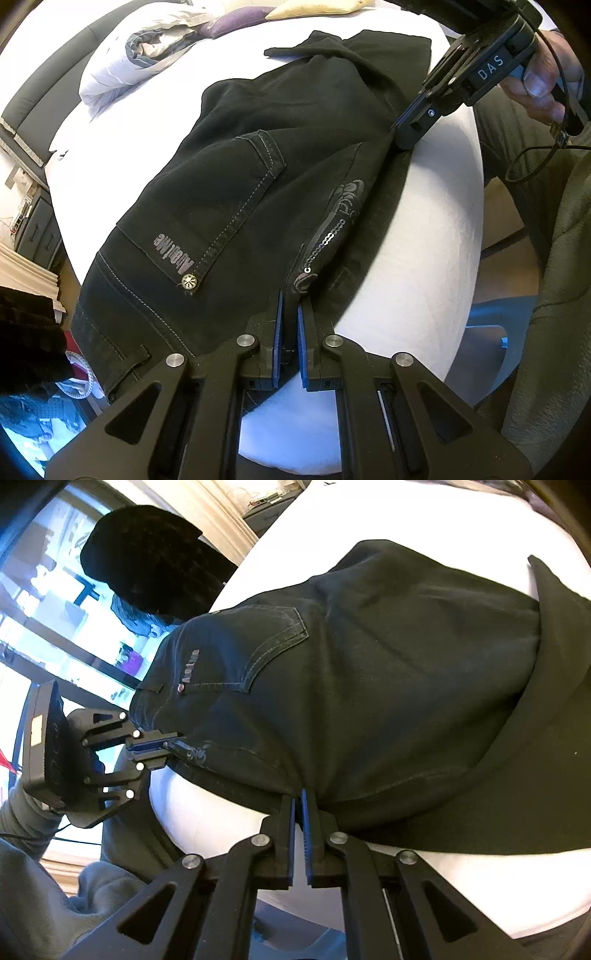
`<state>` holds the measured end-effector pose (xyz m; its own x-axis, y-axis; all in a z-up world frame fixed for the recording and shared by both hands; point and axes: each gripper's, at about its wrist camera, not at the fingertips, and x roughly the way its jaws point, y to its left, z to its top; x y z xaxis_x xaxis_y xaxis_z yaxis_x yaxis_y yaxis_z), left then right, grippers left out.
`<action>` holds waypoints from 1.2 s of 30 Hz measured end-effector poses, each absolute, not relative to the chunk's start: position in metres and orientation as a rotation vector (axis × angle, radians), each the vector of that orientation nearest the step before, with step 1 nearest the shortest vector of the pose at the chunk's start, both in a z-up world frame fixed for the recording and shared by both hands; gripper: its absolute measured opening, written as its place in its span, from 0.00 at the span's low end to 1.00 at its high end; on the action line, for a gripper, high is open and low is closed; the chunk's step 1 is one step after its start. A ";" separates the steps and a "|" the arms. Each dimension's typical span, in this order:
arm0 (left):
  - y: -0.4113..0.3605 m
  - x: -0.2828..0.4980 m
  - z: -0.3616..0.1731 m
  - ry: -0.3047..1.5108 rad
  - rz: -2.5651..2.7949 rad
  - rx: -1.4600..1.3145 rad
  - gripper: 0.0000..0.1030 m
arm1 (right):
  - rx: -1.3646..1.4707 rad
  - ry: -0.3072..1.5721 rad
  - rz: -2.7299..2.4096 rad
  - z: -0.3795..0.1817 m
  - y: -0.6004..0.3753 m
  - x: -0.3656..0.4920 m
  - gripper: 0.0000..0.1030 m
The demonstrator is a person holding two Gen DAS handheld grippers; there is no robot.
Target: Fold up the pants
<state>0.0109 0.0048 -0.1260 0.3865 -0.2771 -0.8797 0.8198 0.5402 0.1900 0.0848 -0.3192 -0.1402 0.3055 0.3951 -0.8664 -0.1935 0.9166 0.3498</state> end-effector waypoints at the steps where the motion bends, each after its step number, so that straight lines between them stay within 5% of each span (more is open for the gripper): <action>1: 0.005 0.009 -0.126 0.916 -0.774 0.700 0.06 | 0.178 1.199 0.392 -0.139 -0.318 0.085 0.05; 13: 0.009 0.019 -0.132 0.950 -0.716 0.594 0.15 | 0.262 1.186 0.401 -0.154 -0.331 0.096 0.08; 15: 0.015 0.019 -0.128 0.984 -0.704 0.568 0.24 | 0.275 1.176 0.403 -0.154 -0.332 0.096 0.09; 17: 0.024 0.021 -0.119 1.019 -0.690 0.535 0.58 | 0.288 1.168 0.414 -0.155 -0.333 0.095 0.14; 18: 0.029 0.019 -0.111 1.011 -0.683 0.517 0.63 | 0.301 1.162 0.428 -0.155 -0.333 0.094 0.20; 22: 0.041 0.028 -0.066 0.948 -0.659 0.341 0.63 | 0.288 1.131 0.476 -0.152 -0.324 0.089 0.53; 25: 0.030 0.052 -0.051 0.916 -0.643 0.203 0.63 | 0.200 1.112 0.477 -0.148 -0.309 0.083 0.62; 36: -0.033 0.105 -0.146 1.076 -0.576 0.210 0.59 | 0.308 1.106 0.386 -0.142 -0.362 0.058 0.64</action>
